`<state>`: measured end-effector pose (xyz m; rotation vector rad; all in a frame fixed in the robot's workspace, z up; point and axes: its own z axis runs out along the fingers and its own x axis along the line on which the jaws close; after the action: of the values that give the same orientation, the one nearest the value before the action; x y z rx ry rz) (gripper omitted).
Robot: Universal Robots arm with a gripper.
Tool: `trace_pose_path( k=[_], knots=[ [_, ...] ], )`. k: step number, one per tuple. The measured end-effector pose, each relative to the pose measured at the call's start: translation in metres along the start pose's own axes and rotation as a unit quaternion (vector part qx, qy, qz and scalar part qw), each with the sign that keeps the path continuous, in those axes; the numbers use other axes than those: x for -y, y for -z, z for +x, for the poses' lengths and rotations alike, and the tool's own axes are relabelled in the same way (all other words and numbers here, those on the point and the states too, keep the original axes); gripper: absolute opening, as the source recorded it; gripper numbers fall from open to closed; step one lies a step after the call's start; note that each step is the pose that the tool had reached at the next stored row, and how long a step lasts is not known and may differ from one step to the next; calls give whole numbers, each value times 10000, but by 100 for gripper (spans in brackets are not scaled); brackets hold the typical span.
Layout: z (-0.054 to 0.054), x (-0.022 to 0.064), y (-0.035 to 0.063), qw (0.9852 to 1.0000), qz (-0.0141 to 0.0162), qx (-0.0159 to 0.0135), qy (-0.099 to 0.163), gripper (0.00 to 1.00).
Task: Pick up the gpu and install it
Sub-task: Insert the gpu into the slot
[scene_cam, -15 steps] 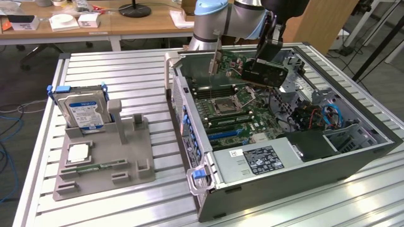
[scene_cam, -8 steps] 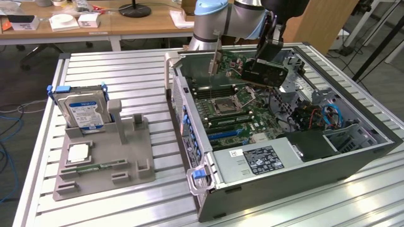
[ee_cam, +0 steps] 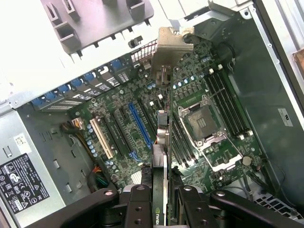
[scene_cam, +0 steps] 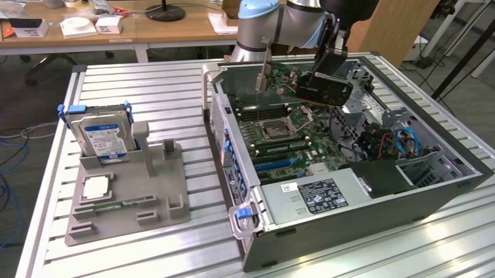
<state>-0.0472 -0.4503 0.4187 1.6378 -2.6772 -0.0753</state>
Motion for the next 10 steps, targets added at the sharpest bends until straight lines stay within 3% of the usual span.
trace_pose_path(
  k=[10],
  knots=[
    [0,0,0,10000,-2,-3,68,26]
  ],
)
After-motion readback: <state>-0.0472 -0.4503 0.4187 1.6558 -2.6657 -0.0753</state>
